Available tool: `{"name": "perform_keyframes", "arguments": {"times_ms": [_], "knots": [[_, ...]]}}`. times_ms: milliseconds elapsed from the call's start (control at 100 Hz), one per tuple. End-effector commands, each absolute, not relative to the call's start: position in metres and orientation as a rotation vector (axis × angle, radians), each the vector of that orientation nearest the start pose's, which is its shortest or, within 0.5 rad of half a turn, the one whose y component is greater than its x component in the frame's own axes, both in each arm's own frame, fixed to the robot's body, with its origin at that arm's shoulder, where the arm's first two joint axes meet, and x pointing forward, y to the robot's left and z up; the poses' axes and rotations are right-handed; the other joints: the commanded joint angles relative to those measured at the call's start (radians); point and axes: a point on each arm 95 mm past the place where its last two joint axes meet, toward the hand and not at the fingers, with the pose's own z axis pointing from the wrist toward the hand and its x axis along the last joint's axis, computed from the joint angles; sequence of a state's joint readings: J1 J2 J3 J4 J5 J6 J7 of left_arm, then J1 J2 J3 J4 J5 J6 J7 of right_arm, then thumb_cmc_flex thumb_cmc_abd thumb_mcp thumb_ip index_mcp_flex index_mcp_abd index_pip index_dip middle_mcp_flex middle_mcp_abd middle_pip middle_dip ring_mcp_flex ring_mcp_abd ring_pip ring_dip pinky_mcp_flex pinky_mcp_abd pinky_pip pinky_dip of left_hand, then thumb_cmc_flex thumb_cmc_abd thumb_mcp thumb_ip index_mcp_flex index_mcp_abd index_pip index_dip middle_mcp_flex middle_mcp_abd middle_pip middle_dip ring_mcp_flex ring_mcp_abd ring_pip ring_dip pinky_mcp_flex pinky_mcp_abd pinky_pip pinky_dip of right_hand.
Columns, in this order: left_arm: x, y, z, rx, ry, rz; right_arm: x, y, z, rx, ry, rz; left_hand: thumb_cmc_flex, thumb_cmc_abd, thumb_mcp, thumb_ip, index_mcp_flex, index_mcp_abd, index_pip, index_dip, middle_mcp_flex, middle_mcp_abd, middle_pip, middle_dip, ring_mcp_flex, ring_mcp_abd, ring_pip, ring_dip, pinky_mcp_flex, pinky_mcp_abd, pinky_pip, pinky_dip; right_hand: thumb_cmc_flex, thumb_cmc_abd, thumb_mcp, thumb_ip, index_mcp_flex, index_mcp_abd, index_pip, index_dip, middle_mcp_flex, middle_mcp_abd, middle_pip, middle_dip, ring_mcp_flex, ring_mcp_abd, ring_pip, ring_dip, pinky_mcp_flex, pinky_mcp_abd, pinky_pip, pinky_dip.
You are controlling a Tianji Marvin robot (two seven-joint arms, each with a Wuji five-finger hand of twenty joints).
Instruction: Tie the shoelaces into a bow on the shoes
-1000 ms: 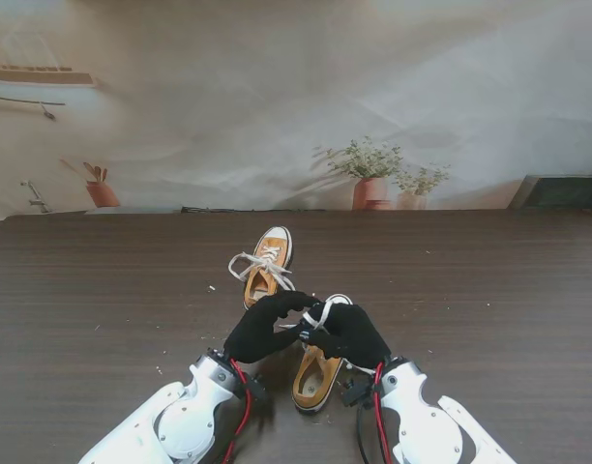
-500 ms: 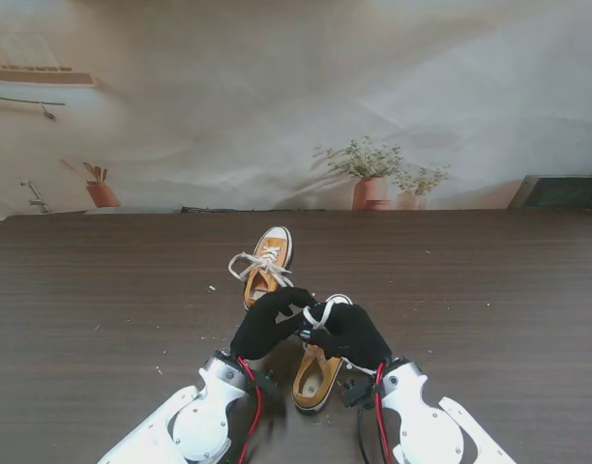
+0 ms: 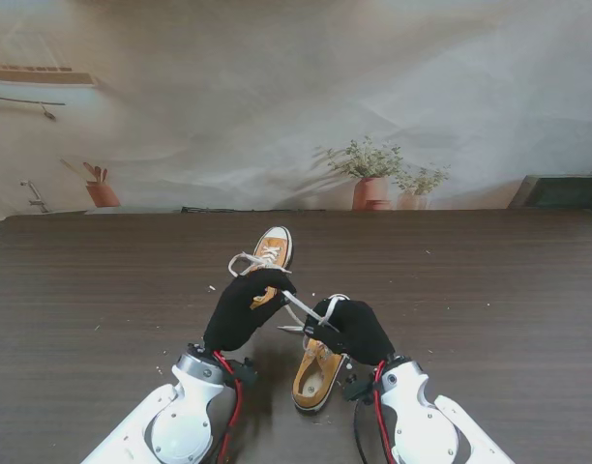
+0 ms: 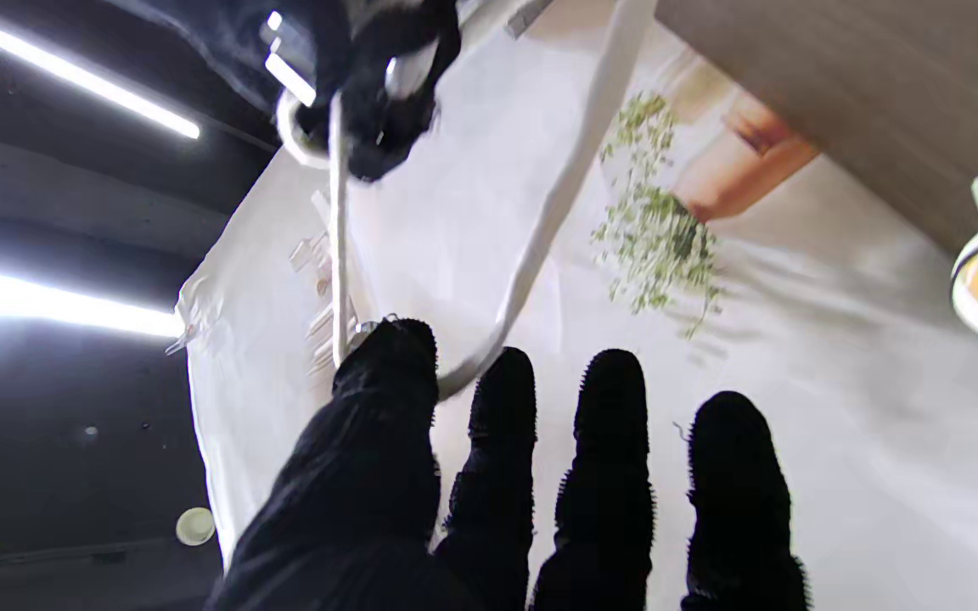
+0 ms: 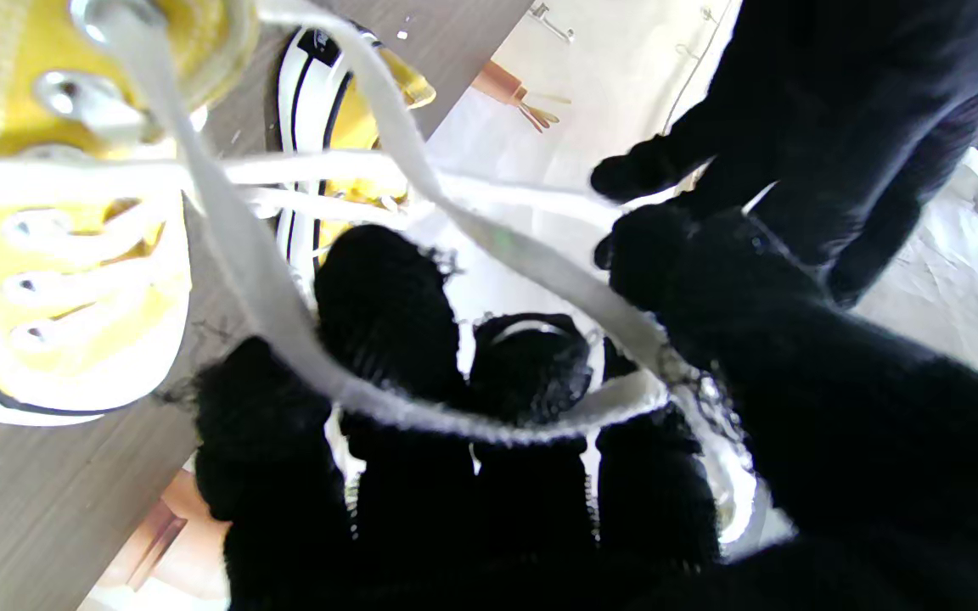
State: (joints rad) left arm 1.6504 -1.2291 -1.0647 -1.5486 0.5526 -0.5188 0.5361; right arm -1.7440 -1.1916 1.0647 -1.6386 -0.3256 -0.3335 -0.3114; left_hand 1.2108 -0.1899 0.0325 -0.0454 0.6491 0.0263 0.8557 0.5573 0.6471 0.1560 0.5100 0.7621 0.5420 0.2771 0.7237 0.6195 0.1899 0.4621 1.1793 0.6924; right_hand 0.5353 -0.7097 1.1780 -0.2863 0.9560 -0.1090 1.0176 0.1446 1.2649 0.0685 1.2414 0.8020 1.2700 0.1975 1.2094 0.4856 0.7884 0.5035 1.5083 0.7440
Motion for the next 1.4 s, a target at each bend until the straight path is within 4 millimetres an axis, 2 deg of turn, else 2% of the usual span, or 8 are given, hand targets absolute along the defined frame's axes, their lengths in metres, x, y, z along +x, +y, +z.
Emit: {"name": "perform_keyframes", "arguments": {"times_ms": [0, 320, 480, 770, 940, 1150, 1270, 1390], "knots": [[0.332, -0.079, -0.318, -1.296, 0.798, -2.516, 0.317, 0.084, -0.353, -1.844, -0.939, -2.448, 0.052, 0.04, -0.013, 0.026, 0.007, -0.01, 0.006, -0.011, -0.01, 0.002, -0.001, 0.007, -0.015, -0.001, -0.005, 0.001, -0.009, -0.008, 0.003, -0.004, 0.024, -0.006, 0.029, -0.018, 0.004, -0.009, 0.018, 0.026, 0.041, -0.019, 0.028, 0.016, 0.039, -0.022, 0.034, 0.015, 0.023, -0.005, 0.033, 0.01], [0.308, -0.067, -0.299, -1.149, 0.847, -2.491, 0.322, 0.084, -0.353, -1.87, -0.932, -2.521, 0.034, 0.036, -0.022, 0.029, 0.022, -0.036, -0.021, -0.037, -0.011, 0.006, 0.002, -0.01, -0.004, -0.002, -0.005, -0.001, 0.002, -0.007, 0.005, -0.004, 0.011, -0.001, 0.064, -0.03, 0.027, -0.01, 0.063, 0.251, 0.095, -0.019, 0.038, 0.046, 0.04, -0.046, 0.159, 0.065, 0.139, 0.019, 0.097, 0.019], [0.292, -0.061, -0.3, -1.138, 0.895, -2.453, 0.325, 0.083, -0.353, -1.899, -0.897, -2.549, -0.023, 0.026, -0.027, 0.028, 0.036, -0.057, -0.041, -0.047, -0.035, 0.009, 0.04, -0.156, -0.007, 0.004, -0.019, -0.005, 0.001, -0.006, 0.002, -0.005, 0.006, 0.009, 0.058, -0.031, 0.026, -0.012, 0.054, 0.272, 0.114, -0.021, 0.044, 0.052, 0.04, -0.052, 0.194, 0.08, 0.169, 0.025, 0.113, 0.019], [0.261, -0.055, -0.316, -1.26, 0.989, -2.378, 0.326, 0.084, -0.353, -1.939, -0.868, -2.54, -0.084, 0.016, -0.024, 0.04, 0.049, -0.041, -0.089, -0.072, -0.022, 0.028, 0.011, -0.175, -0.01, 0.029, -0.035, -0.006, -0.005, 0.014, -0.022, -0.016, 0.001, 0.018, 0.038, -0.028, 0.024, -0.023, 0.026, 0.252, 0.154, -0.026, 0.059, 0.066, 0.037, -0.045, 0.25, 0.109, 0.191, 0.043, 0.136, 0.015], [0.243, -0.05, -0.333, -1.384, 1.282, -2.282, 0.327, 0.085, -0.35, -1.922, -0.89, -2.533, -0.357, 0.053, -0.014, 0.055, -0.147, 0.037, -0.563, -0.213, -0.221, 0.029, -0.124, -0.212, -0.163, 0.004, -0.151, -0.012, -0.122, -0.058, -0.151, -0.022, 0.0, 0.023, 0.03, -0.026, 0.022, -0.027, 0.022, 0.232, 0.154, -0.028, 0.057, 0.069, 0.037, -0.04, 0.24, 0.107, 0.184, 0.045, 0.132, 0.011], [0.238, -0.03, -0.35, -1.405, 1.392, -2.036, 0.325, 0.085, -0.349, -1.904, -0.891, -2.534, -0.405, 0.021, -0.026, 0.075, -0.31, 0.053, -0.699, -0.27, -0.368, 0.006, -0.182, -0.221, -0.249, -0.031, -0.207, -0.009, -0.169, -0.116, -0.217, -0.002, 0.002, 0.021, 0.03, -0.025, 0.021, -0.026, 0.023, 0.222, 0.153, -0.029, 0.054, 0.07, 0.036, -0.038, 0.237, 0.107, 0.181, 0.045, 0.129, 0.008], [0.243, -0.021, -0.362, -1.494, 1.281, -2.006, 0.325, 0.084, -0.347, -1.895, -0.892, -2.535, -0.375, -0.003, -0.013, 0.078, -0.277, 0.049, -0.686, -0.264, -0.349, 0.018, -0.168, -0.212, -0.244, -0.018, -0.199, 0.0, -0.169, -0.107, -0.221, 0.007, 0.004, 0.02, 0.03, -0.025, 0.021, -0.023, 0.024, 0.217, 0.152, -0.028, 0.053, 0.07, 0.036, -0.037, 0.232, 0.106, 0.178, 0.045, 0.126, 0.007], [0.255, -0.022, -0.371, -1.565, 1.102, -2.088, 0.323, 0.085, -0.345, -1.878, -0.893, -2.543, -0.352, -0.052, 0.022, 0.063, -0.132, 0.027, -0.563, -0.199, -0.275, 0.029, -0.12, -0.187, -0.217, -0.005, -0.172, 0.013, -0.152, -0.085, -0.213, 0.03, 0.003, 0.019, 0.03, -0.024, 0.021, -0.024, 0.025, 0.213, 0.152, -0.028, 0.052, 0.07, 0.036, -0.037, 0.231, 0.106, 0.177, 0.045, 0.125, 0.006]]}}
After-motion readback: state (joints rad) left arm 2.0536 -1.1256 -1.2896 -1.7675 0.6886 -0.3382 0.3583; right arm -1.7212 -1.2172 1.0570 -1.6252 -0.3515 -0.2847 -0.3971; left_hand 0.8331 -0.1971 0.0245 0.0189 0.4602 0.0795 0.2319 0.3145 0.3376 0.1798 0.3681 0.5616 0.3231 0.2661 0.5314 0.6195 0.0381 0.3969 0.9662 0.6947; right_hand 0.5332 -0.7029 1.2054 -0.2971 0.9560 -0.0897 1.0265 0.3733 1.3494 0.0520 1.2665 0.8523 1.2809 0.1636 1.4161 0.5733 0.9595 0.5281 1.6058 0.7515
